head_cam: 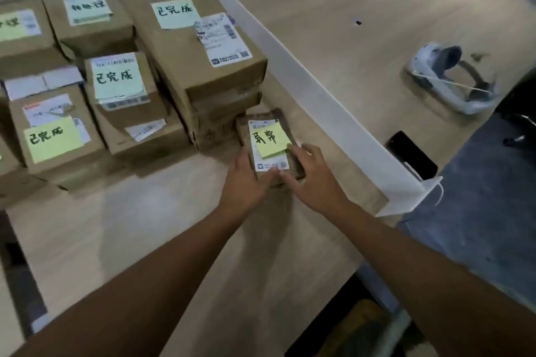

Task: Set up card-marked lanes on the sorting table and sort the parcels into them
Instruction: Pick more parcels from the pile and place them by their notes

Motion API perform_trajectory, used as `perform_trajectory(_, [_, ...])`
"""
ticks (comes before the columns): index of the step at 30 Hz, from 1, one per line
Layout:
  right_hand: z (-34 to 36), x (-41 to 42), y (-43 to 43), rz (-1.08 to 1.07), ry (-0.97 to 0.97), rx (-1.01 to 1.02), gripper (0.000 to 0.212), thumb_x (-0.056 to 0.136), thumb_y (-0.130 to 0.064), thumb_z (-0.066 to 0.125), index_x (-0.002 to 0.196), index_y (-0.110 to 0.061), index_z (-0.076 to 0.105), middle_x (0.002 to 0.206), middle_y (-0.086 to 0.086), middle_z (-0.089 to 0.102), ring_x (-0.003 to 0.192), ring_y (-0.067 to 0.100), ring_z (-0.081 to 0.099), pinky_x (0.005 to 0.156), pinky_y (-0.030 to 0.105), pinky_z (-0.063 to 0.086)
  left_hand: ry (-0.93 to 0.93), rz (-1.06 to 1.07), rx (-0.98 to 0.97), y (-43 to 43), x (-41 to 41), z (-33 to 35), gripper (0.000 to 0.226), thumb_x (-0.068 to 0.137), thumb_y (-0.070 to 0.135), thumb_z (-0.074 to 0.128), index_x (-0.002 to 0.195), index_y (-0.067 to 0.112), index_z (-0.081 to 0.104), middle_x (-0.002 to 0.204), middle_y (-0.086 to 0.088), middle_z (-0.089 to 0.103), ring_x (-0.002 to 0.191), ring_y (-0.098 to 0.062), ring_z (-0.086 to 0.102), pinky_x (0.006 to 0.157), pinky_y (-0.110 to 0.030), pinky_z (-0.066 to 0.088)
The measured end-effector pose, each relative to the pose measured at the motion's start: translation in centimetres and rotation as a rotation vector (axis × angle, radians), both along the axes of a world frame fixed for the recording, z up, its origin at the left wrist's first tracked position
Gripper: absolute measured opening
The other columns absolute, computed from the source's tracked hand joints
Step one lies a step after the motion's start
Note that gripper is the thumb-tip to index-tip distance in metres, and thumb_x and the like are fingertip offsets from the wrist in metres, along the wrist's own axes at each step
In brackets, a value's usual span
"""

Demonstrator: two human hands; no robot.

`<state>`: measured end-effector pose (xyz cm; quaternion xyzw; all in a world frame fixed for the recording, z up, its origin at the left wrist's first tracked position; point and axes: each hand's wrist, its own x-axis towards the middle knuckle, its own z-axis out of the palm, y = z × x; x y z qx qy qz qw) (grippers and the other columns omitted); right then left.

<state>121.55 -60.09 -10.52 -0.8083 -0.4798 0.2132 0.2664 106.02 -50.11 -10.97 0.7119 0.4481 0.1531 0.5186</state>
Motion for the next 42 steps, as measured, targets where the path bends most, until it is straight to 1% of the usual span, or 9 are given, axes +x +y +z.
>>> perform_trajectory(3, [-2.6, 1.6, 0.7, 0.042, 0.068, -0.057, 0.058, 0.093, -0.041, 0.069, 0.146, -0.028, 0.047, 0.143, 0.005, 0.040, 0.126, 0.018, 0.055, 0.102, 0.031, 0.052, -0.065, 0.001, -0.087, 0.1, 1.4, -2.0, 0.072, 0.090, 0.030, 0.071, 0.151, 0.031, 0.033, 0.142, 0.019, 0.054, 0.111, 0.009, 0.058, 0.078, 0.000, 0.043])
perform_trajectory(5, [-3.2, 1.9, 0.7, 0.042, 0.099, -0.025, 0.058, 0.092, -0.039, 0.071, 0.144, -0.029, 0.048, 0.139, 0.003, 0.042, 0.124, 0.015, 0.056, 0.101, 0.028, 0.051, -0.077, 0.032, -0.097, -0.2, 1.7, -2.6, 0.072, 0.087, 0.025, 0.071, 0.149, 0.034, 0.034, 0.143, 0.018, 0.056, 0.115, 0.009, 0.059, 0.081, -0.001, 0.046])
perform_trajectory(12, [-1.6, 0.6, -0.4, 0.083, 0.089, 0.041, 0.058, 0.090, -0.041, 0.074, 0.142, -0.030, 0.051, 0.135, -0.002, 0.045, 0.119, 0.006, 0.055, 0.096, 0.023, 0.053, -0.105, 0.092, -0.134, -1.6, -0.2, 0.8, 0.073, 0.081, 0.038, 0.074, 0.127, 0.075, 0.031, 0.120, 0.049, 0.054, 0.107, 0.025, 0.054, 0.072, 0.004, 0.042])
perform_trajectory(20, [3.1, -8.9, -1.1, 0.229, 0.101, 0.094, 0.061, 0.091, -0.047, 0.067, 0.144, -0.047, 0.037, 0.131, -0.010, 0.042, 0.113, 0.002, 0.053, 0.090, 0.027, 0.057, -0.148, 0.186, -0.024, -4.6, -12.4, 6.4, 0.075, 0.081, 0.052, 0.072, 0.125, 0.084, 0.021, 0.120, 0.061, 0.042, 0.107, 0.029, 0.049, 0.076, 0.003, 0.041])
perform_trajectory(26, [7.1, -23.1, 1.6, 0.451, 0.140, 0.199, 0.081, 0.089, -0.039, 0.075, 0.157, -0.036, 0.032, 0.128, -0.005, 0.043, 0.106, -0.010, 0.044, 0.083, -0.005, 0.035, -0.192, 0.383, 0.080, -6.5, -28.1, 10.2, 0.081, 0.086, 0.036, 0.071, 0.140, 0.074, 0.023, 0.134, 0.048, 0.047, 0.115, 0.011, 0.057, 0.078, -0.014, 0.055])
perform_trajectory(30, [10.0, -36.0, 2.6, 0.612, 0.106, 0.249, 0.077, 0.088, -0.043, 0.074, 0.156, -0.035, 0.036, 0.127, -0.008, 0.042, 0.106, -0.007, 0.045, 0.085, 0.007, 0.039, -0.227, 0.542, 0.130, -8.5, -41.2, 12.1, 0.082, 0.090, 0.035, 0.074, 0.153, 0.054, 0.026, 0.145, 0.033, 0.048, 0.120, -0.004, 0.061, 0.087, -0.027, 0.058])
perform_trajectory(36, [13.4, -58.6, 1.5, 0.794, 0.130, 0.316, 0.074, 0.088, -0.044, 0.071, 0.153, -0.037, 0.038, 0.121, -0.009, 0.041, 0.102, -0.009, 0.042, 0.082, -0.004, 0.033, -0.234, 0.751, 0.217, -15.1, -62.0, 16.2, 0.076, 0.084, 0.028, 0.069, 0.134, 0.073, 0.033, 0.127, 0.040, 0.058, 0.104, 0.000, 0.067, 0.081, -0.028, 0.060])
perform_trajectory(39, [14.4, -69.3, 0.2, 0.858, 0.191, 0.337, 0.072, 0.086, -0.039, 0.076, 0.150, -0.036, 0.043, 0.116, -0.006, 0.044, 0.095, 0.001, 0.052, 0.081, 0.010, 0.041, -0.209, 0.865, 0.213, -17.8, -71.7, 17.7, 0.076, 0.083, 0.029, 0.069, 0.143, 0.061, 0.035, 0.129, 0.033, 0.060, 0.103, -0.006, 0.069, 0.085, -0.038, 0.061])
perform_trajectory(42, [15.0, -78.3, -0.6, 0.913, 0.225, 0.345, 0.073, 0.085, -0.042, 0.077, 0.149, -0.039, 0.042, 0.116, -0.006, 0.044, 0.094, 0.003, 0.051, 0.083, 0.020, 0.041, -0.154, 0.927, 0.234, -19.6, -79.9, 19.2, 0.076, 0.081, 0.033, 0.066, 0.142, 0.065, 0.033, 0.130, 0.031, 0.061, 0.105, 0.000, 0.067, 0.084, -0.030, 0.058])
